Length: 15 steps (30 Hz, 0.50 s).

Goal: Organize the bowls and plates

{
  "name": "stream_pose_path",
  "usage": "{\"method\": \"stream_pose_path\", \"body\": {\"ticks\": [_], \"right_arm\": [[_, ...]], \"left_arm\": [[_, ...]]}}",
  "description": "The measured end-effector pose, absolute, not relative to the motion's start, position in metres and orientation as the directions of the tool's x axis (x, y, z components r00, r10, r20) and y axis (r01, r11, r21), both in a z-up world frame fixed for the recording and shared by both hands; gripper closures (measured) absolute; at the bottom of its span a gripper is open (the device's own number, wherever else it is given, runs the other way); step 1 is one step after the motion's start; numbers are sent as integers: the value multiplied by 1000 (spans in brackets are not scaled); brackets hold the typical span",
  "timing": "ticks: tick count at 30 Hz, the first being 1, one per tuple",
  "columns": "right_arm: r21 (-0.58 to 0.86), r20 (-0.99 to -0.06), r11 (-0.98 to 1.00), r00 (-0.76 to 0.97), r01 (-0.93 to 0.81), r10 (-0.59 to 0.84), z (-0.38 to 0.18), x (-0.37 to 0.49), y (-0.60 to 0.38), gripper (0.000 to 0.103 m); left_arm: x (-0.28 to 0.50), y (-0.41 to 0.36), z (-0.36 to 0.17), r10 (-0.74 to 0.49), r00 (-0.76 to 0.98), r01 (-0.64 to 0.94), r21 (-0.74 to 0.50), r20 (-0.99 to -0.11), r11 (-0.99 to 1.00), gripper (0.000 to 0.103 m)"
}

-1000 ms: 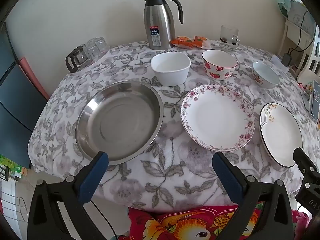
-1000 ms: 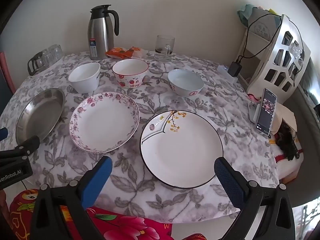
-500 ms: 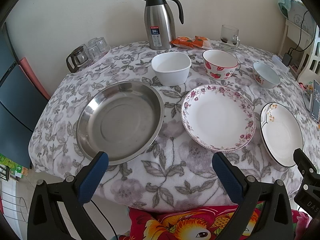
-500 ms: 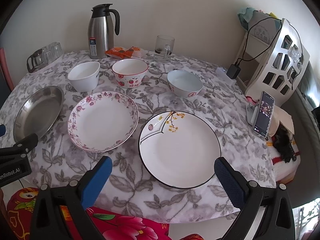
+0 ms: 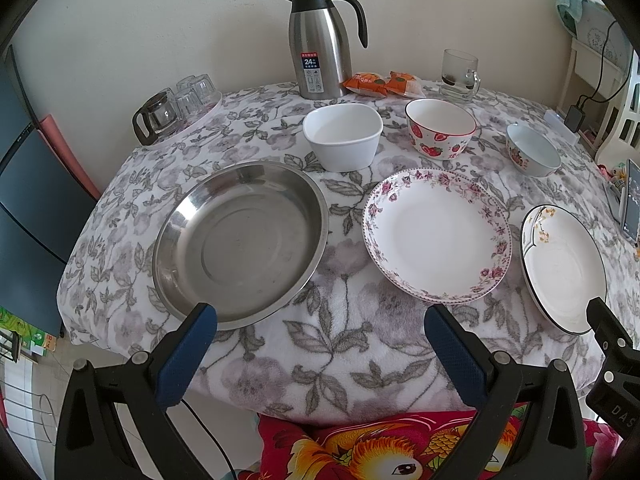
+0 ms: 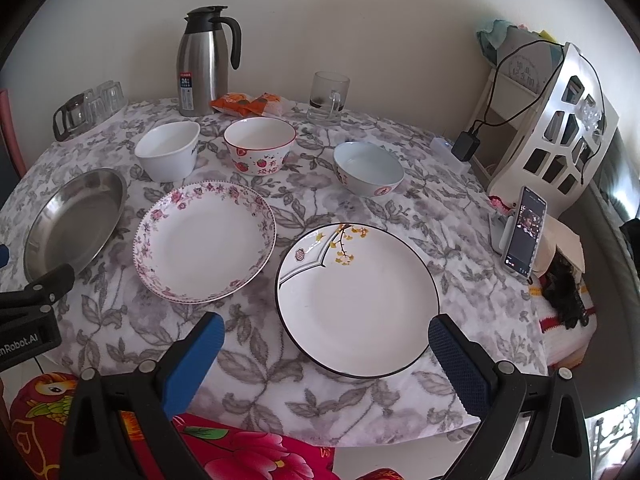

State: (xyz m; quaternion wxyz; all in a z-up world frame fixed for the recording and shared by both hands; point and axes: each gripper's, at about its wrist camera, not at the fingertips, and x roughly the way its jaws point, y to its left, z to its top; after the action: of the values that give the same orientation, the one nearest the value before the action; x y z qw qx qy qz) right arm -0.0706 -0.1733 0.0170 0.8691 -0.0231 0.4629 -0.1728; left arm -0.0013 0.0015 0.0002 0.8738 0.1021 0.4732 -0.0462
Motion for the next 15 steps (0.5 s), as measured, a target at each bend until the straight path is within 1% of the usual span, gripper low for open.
{"method": "stream_pose_path", "body": {"ticks": [15], "right_arm": [[-203, -796, 938, 511, 279, -325, 17, -71, -173, 0]], "left_arm": [[-1, 1, 0, 16, 548, 178, 135, -836, 975, 0]]}}
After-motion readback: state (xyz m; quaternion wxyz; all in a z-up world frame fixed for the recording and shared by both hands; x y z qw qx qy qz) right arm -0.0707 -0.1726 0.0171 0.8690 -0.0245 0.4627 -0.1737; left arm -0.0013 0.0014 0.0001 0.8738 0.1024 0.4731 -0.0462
